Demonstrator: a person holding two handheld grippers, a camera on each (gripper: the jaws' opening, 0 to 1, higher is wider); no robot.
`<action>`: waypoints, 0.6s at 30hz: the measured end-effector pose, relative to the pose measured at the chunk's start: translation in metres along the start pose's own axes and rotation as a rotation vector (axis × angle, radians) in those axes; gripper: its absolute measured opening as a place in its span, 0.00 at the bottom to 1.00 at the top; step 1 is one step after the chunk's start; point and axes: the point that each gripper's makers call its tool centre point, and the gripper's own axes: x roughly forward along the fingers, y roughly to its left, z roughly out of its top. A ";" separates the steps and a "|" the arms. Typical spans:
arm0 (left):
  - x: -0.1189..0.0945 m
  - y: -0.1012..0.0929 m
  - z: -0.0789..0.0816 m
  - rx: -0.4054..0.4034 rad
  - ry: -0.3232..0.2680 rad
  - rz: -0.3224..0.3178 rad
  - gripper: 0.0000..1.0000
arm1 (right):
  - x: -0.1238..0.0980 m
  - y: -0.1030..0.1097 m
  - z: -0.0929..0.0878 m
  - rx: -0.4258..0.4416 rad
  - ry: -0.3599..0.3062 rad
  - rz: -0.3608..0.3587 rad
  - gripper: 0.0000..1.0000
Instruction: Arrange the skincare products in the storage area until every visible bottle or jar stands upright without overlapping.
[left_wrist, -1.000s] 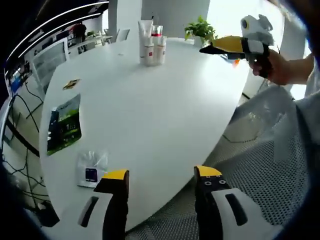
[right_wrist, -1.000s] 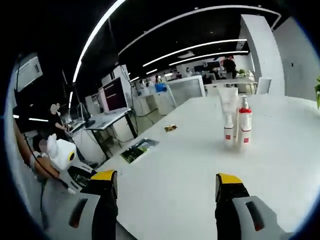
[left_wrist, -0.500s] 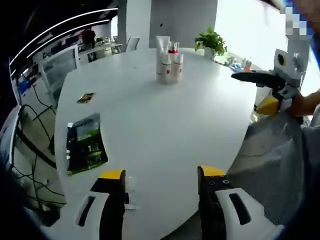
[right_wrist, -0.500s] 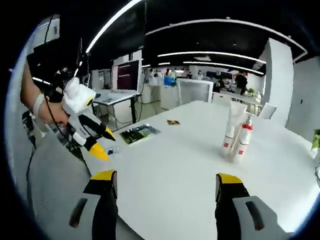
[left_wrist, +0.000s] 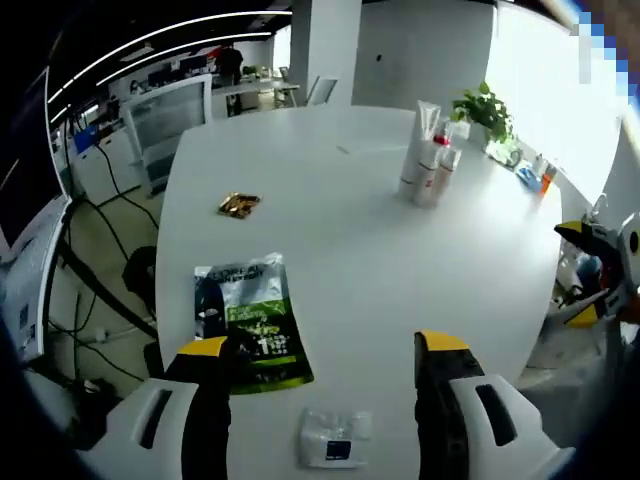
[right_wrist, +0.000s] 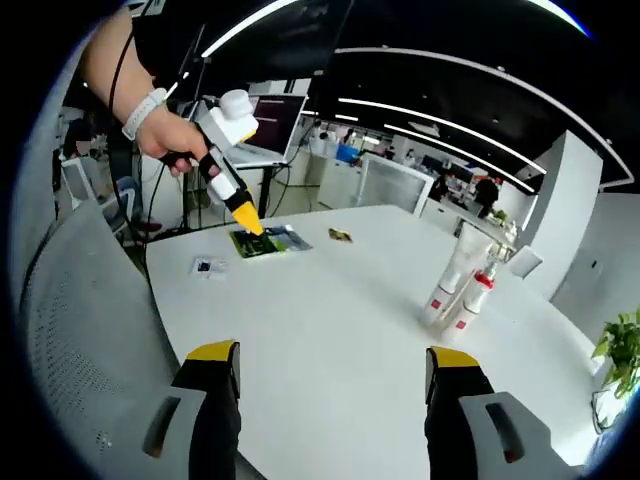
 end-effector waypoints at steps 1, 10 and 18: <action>0.003 0.003 0.001 -0.004 0.005 0.007 0.75 | 0.000 0.000 0.000 -0.001 -0.002 0.005 0.73; 0.031 0.019 0.007 0.027 0.067 0.042 0.81 | 0.002 0.004 -0.001 -0.020 0.009 0.020 0.69; 0.050 0.025 0.005 0.071 0.122 0.049 0.88 | 0.003 0.006 -0.006 -0.042 0.035 0.028 0.67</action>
